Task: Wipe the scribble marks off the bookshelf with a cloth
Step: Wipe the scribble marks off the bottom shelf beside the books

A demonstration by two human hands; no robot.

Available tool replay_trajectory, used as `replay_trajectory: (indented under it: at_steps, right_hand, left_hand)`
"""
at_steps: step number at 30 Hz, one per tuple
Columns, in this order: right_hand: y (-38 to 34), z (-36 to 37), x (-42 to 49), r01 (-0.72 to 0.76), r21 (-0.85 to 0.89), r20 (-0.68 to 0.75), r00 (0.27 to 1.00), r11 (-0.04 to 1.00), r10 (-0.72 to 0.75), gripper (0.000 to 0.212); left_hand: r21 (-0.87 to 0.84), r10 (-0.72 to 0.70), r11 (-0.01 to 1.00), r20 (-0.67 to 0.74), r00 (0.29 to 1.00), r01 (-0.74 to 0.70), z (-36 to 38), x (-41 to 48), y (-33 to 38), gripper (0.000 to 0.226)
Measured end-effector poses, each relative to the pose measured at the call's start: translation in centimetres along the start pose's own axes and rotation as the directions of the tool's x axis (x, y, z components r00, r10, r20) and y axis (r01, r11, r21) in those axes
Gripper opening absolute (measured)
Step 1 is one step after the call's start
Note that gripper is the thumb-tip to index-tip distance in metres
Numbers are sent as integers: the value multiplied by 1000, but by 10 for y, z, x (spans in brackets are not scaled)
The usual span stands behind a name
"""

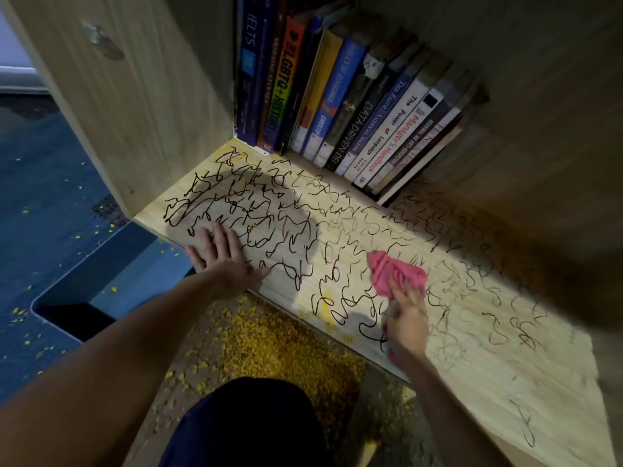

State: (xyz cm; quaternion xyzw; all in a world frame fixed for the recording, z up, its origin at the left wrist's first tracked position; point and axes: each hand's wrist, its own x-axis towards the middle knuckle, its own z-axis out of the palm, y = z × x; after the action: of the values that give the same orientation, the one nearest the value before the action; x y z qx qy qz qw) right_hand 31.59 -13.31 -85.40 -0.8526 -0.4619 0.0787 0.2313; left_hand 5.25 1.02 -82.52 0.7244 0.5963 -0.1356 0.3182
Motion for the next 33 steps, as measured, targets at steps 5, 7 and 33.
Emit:
replay_trajectory:
  at_steps: [5,7,33]
  right_hand:
    - [-52,38,-53,133,78,-38,991,988,-130,86]
    - [-74,53,-71,228,111,-15,974,967,-228,86]
    - [-166,12,76,149,62,408,898,987,-161,46]
  left_hand:
    - [2,-6,1000,-1,1000,6,0,-1,1,106]
    - [-3,-3,1000,4,1000,3,0,-1,1,107]
    - [0,1,1000,13,1000,-1,-1,0,1,106]
